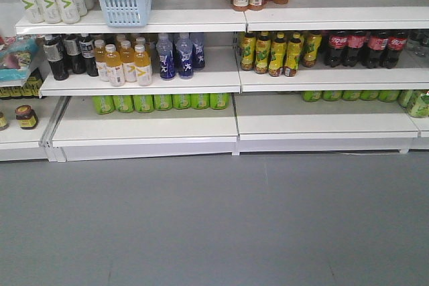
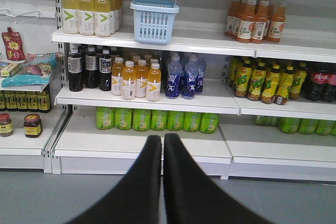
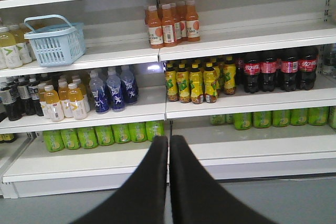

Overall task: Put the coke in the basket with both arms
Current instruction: 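Drive the base toward the shelf holding the light-blue basket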

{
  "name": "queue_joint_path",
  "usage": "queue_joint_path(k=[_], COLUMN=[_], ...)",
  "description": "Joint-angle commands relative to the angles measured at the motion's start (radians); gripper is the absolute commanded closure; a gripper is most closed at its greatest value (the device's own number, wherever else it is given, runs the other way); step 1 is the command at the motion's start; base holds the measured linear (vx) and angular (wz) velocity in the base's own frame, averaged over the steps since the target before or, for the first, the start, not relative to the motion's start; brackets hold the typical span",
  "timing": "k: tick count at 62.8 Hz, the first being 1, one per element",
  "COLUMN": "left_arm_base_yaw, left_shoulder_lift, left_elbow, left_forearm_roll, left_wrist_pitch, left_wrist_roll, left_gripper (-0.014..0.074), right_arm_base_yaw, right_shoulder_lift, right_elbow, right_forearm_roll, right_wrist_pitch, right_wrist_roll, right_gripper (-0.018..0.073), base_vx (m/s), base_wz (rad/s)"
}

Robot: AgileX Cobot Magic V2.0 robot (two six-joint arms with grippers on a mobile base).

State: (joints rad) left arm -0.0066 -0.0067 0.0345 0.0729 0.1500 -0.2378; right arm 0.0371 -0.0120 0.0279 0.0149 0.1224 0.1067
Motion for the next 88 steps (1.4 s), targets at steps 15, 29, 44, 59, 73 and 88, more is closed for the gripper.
queue_joint_path(k=[15,29,44,59,73,88], left_arm_base_yaw=[0.001,0.001,0.001,0.001,0.001,0.001], left_shoulder_lift=[-0.021,-0.021,-0.021,-0.021,-0.021,-0.021], left_elbow=[0.013,0.013,0.013,0.013,0.013,0.013], left_forearm_roll=[-0.008,-0.008,-0.008,-0.008,-0.008,-0.008], left_wrist_pitch=[-0.068,-0.064,-0.064,-0.063,-0.06,-0.06], left_wrist_roll=[-0.003,-0.003,-0.003,-0.003,-0.003,-0.003], left_gripper=[0.0603,0.0603,0.0603,0.0603,0.0603,0.0603], right_arm_base_yaw=[0.001,0.001,0.001,0.001,0.001,0.001], right_shoulder_lift=[-0.015,-0.015,-0.015,-0.015,-0.015,-0.015], right_elbow=[0.015,0.015,0.015,0.015,0.015,0.015], right_forearm_roll=[-0.004,-0.004,-0.004,-0.004,-0.004,-0.004], right_wrist_pitch=[-0.063,-0.063,-0.063,-0.063,-0.063,-0.063], right_wrist_roll=[-0.009,-0.009,-0.009,-0.009,-0.009,-0.009], right_gripper=[0.0564,0.0564,0.0564,0.0564,0.0564,0.0564], base_vx=[0.0,0.0,0.0,0.0,0.01,0.03], base_wz=[0.0,0.0,0.0,0.0,0.03,0.04])
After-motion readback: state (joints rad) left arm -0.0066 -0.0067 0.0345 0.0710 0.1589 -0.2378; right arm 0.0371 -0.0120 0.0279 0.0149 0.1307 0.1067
